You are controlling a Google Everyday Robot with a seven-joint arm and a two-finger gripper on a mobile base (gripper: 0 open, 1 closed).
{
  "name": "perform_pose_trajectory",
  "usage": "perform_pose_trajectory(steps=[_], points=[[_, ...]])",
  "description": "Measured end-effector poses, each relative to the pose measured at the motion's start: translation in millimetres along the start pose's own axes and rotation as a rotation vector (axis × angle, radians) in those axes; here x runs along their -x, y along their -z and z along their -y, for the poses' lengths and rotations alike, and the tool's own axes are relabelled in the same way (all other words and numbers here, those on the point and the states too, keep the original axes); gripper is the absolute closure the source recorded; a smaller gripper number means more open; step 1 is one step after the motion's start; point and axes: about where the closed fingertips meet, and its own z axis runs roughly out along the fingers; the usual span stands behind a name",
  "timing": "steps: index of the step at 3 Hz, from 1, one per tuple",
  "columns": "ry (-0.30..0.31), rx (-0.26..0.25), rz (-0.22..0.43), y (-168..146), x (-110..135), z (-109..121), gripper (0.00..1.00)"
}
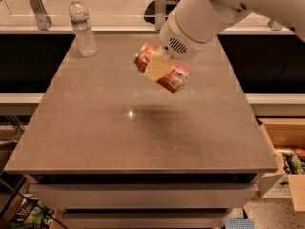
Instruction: Place coke can upright
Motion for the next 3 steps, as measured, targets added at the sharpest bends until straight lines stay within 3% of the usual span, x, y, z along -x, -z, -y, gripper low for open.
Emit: perform_pose_trajectory(steps=[3], points=[[0.077, 0.012, 0.328, 14.7, 2.7, 18.0, 1.0]])
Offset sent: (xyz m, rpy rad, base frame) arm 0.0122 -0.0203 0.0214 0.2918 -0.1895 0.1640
